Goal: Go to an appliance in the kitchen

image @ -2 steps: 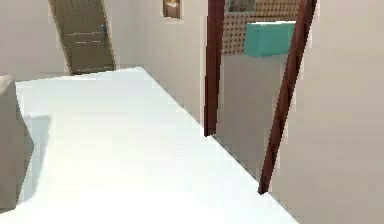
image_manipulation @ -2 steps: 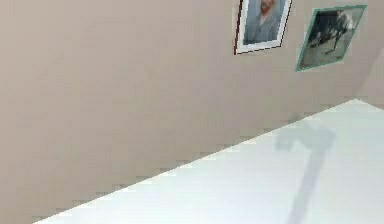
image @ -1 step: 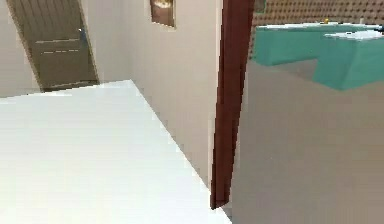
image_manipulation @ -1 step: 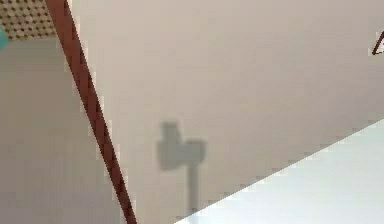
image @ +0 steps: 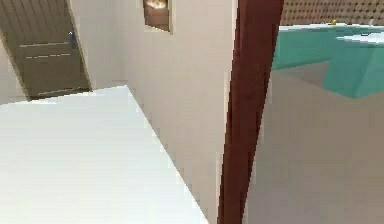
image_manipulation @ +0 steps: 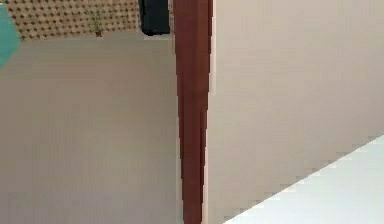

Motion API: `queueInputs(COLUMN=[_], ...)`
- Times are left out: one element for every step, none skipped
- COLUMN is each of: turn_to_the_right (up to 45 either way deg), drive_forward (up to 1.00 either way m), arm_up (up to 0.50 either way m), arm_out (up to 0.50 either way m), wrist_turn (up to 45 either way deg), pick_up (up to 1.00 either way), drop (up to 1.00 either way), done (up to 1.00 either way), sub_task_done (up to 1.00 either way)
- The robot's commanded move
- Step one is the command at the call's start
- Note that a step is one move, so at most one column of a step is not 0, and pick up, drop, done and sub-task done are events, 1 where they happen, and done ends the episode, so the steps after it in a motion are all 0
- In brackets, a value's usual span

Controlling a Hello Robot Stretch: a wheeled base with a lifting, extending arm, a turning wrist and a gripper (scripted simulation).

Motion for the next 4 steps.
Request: queueInputs(turn_to_the_right=[45.0, 15.0, 0.0, 3.0], drive_forward=[0.00, 0.00, 0.30, 0.00], arm_up=[0.00, 0.00, 0.00, 0.00], arm_out=[0.00, 0.00, 0.00, 0.00], wrist_turn=[0.0, 0.0, 0.0, 0.0], pick_up=[0.00, 0.00, 0.00, 0.00], drop=[0.00, 0.00, 0.00, 0.00], done=[0.00, 0.00, 0.00, 0.00], sub_task_done=[0.00, 0.00, 0.00, 0.00])
